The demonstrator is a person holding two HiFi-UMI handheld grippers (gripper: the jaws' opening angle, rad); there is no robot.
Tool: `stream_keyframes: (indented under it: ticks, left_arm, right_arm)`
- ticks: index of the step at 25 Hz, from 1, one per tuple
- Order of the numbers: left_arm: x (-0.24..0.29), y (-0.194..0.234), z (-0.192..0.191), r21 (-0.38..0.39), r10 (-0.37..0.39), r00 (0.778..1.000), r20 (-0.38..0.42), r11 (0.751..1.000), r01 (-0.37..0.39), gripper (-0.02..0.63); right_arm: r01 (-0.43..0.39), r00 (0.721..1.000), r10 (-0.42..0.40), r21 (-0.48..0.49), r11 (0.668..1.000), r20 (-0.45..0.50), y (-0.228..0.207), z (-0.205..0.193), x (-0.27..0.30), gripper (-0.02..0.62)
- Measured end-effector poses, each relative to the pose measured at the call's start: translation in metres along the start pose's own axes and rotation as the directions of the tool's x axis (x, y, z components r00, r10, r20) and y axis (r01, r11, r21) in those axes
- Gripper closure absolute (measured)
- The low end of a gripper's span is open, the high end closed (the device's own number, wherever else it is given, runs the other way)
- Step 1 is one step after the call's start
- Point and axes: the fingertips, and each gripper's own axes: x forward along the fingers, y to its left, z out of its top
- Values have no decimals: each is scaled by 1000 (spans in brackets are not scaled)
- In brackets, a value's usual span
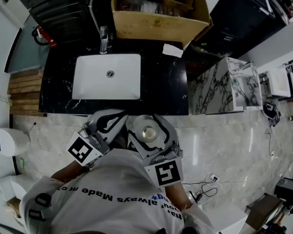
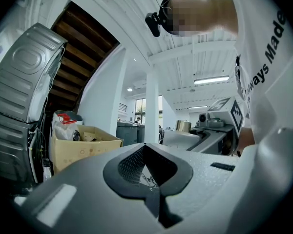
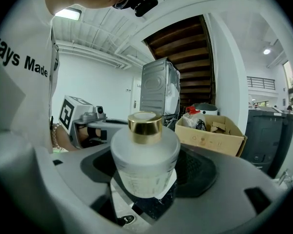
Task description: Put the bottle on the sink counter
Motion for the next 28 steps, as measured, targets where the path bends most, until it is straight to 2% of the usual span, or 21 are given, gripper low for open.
stream_keyframes:
  ticks: [17, 24, 28]
  left_arm:
    - [-2, 186, 7, -23, 12, 1000, 1, 1000, -12, 604]
    - [-2, 233, -2, -48, 7, 1000, -21, 999, -8, 604]
    - [6, 245, -8, -62, 8, 1000, -24, 998, -9, 603]
  right_arm:
    - [-3, 999, 2, -19, 1000, -45, -43, 50, 175, 262]
    - [7, 998, -7, -4, 1000, -70, -53, 56, 221, 262]
    - [-7, 996, 7, -4, 1000, -84, -59, 52, 237, 262]
